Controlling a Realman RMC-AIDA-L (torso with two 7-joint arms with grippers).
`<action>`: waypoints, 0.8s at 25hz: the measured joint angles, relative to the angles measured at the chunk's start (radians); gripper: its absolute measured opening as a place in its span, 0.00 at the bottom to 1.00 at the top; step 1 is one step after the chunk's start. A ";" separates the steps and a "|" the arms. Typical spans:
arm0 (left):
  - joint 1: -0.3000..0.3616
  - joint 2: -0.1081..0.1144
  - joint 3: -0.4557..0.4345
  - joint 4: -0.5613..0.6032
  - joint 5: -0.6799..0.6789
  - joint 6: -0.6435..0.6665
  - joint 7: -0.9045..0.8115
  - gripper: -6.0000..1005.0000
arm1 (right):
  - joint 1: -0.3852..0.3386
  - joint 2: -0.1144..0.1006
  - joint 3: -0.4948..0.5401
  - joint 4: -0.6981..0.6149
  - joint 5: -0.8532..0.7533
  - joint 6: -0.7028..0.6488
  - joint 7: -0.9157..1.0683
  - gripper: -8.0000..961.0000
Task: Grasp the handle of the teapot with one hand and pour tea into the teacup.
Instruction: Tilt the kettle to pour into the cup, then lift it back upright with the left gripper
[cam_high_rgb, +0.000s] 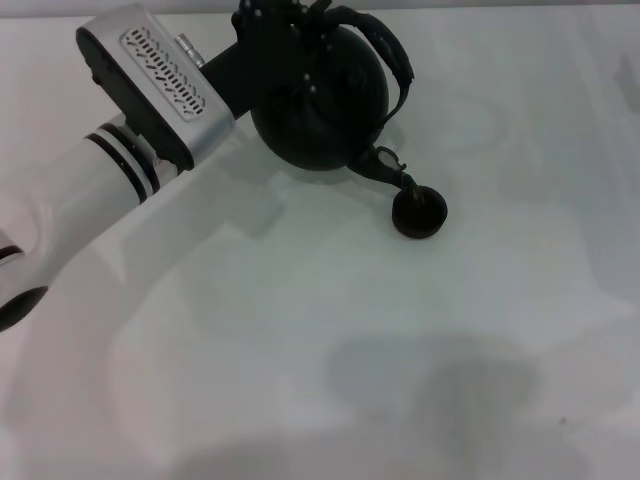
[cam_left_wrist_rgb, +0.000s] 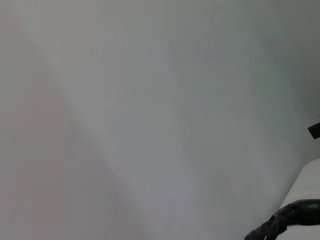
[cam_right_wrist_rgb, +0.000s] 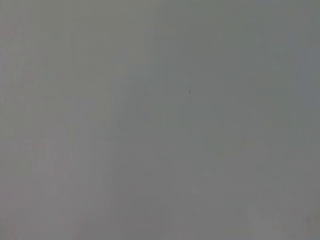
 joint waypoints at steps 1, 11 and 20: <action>0.001 0.000 -0.001 0.000 -0.001 0.000 -0.001 0.12 | 0.000 0.000 0.000 0.000 0.000 0.000 0.000 0.87; 0.010 -0.002 -0.002 0.011 -0.002 0.000 -0.004 0.12 | 0.000 0.001 0.000 0.003 0.000 0.000 0.000 0.87; 0.048 -0.001 -0.054 0.050 -0.007 0.006 -0.006 0.12 | -0.005 0.001 0.000 0.004 0.000 0.000 0.000 0.87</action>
